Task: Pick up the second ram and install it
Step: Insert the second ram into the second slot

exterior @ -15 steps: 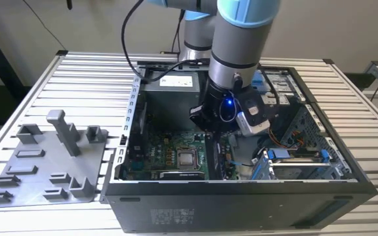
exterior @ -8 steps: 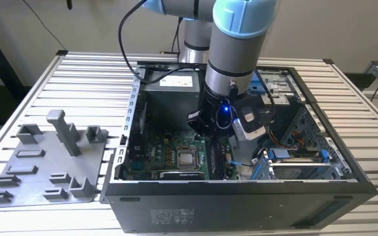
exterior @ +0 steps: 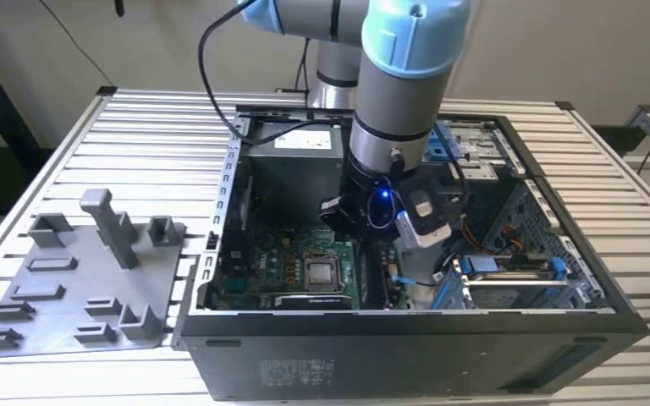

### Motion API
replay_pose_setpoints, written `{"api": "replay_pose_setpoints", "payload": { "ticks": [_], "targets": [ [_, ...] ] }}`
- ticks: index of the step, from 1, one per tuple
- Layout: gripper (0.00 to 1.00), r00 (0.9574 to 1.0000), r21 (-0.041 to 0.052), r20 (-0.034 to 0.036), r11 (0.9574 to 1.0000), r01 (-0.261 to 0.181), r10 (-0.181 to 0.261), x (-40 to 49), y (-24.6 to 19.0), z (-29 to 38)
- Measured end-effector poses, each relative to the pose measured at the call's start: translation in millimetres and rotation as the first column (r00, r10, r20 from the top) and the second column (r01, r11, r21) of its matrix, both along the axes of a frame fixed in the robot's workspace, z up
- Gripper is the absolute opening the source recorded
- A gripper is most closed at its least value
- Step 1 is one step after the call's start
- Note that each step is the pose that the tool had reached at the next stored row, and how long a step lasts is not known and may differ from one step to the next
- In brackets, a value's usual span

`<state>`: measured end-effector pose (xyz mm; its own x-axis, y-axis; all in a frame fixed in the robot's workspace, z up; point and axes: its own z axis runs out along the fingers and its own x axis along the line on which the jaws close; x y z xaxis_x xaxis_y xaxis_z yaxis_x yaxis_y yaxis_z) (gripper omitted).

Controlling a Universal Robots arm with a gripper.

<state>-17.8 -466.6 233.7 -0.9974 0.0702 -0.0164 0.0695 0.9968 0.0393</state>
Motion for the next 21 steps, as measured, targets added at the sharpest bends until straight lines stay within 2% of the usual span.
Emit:
{"api": "replay_pose_setpoints", "payload": {
  "ticks": [21],
  "targets": [
    [0.14,1.0,-0.0006,-0.0001,1.0,0.002,-0.002,2.1,-0.7,-3.5]
  ]
}}
